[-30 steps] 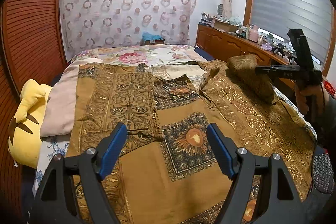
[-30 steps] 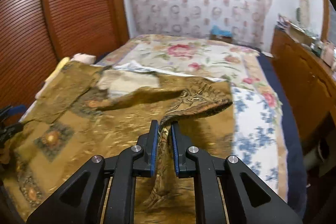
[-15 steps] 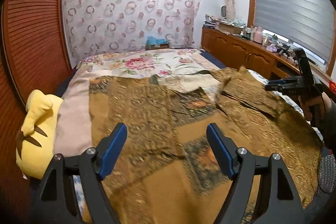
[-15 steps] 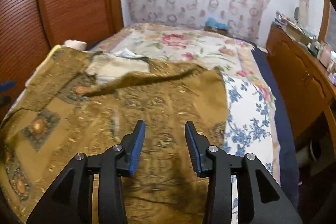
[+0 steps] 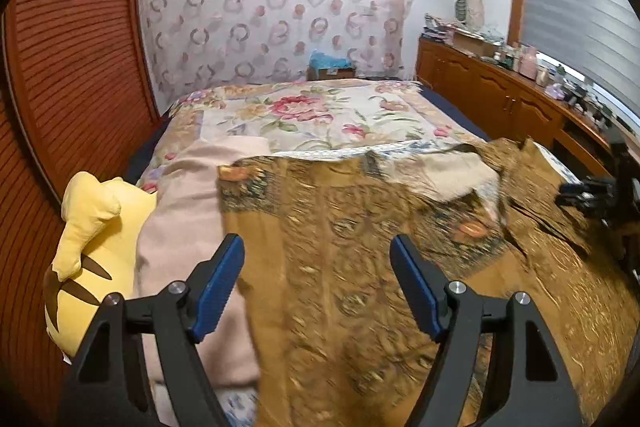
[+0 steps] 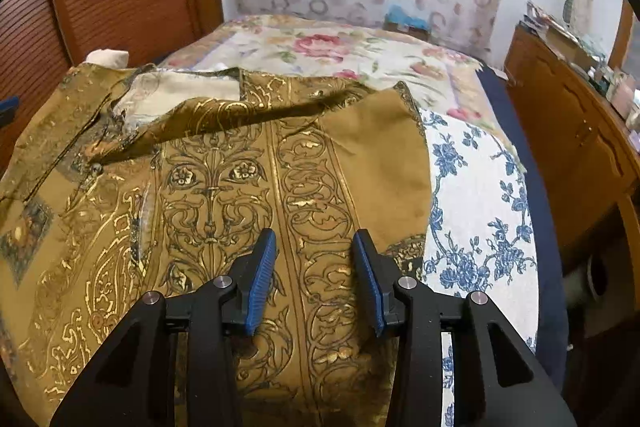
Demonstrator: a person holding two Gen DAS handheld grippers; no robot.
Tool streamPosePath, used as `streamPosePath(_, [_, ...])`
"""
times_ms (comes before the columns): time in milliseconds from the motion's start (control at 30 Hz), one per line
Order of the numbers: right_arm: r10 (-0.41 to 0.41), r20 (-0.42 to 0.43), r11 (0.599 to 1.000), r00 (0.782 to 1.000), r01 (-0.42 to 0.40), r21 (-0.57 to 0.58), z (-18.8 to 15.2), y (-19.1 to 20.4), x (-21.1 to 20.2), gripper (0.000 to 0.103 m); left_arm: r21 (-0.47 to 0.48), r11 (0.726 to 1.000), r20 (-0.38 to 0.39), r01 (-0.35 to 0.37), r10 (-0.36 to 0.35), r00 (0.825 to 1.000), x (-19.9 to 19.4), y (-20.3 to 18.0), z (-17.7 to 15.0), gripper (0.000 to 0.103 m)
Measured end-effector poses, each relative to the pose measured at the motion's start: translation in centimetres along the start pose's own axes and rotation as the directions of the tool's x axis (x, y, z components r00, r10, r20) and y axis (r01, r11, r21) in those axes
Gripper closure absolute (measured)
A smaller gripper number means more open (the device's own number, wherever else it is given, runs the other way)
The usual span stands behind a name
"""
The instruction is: Fold small clothes
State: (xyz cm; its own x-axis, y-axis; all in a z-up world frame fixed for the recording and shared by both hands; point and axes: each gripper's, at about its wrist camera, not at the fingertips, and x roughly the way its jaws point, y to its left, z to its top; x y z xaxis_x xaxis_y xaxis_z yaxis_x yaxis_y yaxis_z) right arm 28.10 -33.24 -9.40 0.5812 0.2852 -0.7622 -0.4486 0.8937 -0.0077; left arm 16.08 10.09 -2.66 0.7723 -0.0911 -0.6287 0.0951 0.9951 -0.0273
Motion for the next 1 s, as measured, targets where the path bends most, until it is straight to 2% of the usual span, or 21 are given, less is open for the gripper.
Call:
streamPosePath(300, [0.012, -0.003, 1.0, 1.0, -0.012, 0.014, 0.2, -0.1, 0.2, 0.06, -0.027, 0.998, -0.052, -0.061, 0.06, 0.997, 4.3, 3.3, 2.4, 0.028])
streamPosePath(500, [0.015, -0.003, 1.0, 1.0, -0.015, 0.015, 0.2, -0.1, 0.2, 0.06, -0.026, 0.997, -0.093, -0.076, 0.074, 0.993, 6.7, 4.7, 2.9, 0.029])
streamPosePath(600, [0.013, -0.003, 1.0, 1.0, -0.013, 0.013, 0.1, 0.0, 0.2, 0.059, -0.039, 0.997, -0.101, -0.064, 0.06, 0.993, 7.5, 5.2, 3.2, 0.038])
streamPosePath(633, [0.013, -0.002, 1.0, 1.0, -0.013, 0.013, 0.2, 0.0, 0.2, 0.059, -0.05, 0.997, -0.089, -0.066, 0.062, 0.994, 7.6, 5.5, 3.4, 0.045])
streamPosePath(767, [0.017, -0.003, 1.0, 1.0, -0.017, 0.015, 0.2, 0.0, 0.3, 0.059, -0.07, 0.996, -0.09, -0.061, 0.054, 0.994, 8.3, 6.2, 3.8, 0.054])
streamPosePath(900, [-0.007, -0.022, 1.0, 1.0, 0.006, -0.007, 0.9, 0.0, 0.3, 0.059, -0.059, 0.996, -0.101, -0.062, 0.056, 0.993, 8.9, 6.5, 4.0, 0.056])
streamPosePath(1000, [-0.015, -0.006, 1.0, 1.0, 0.015, -0.015, 2.0, -0.9, 0.1, 0.059, -0.062, 0.996, -0.114, -0.06, 0.053, 0.992, 9.3, 6.7, 4.0, 0.056])
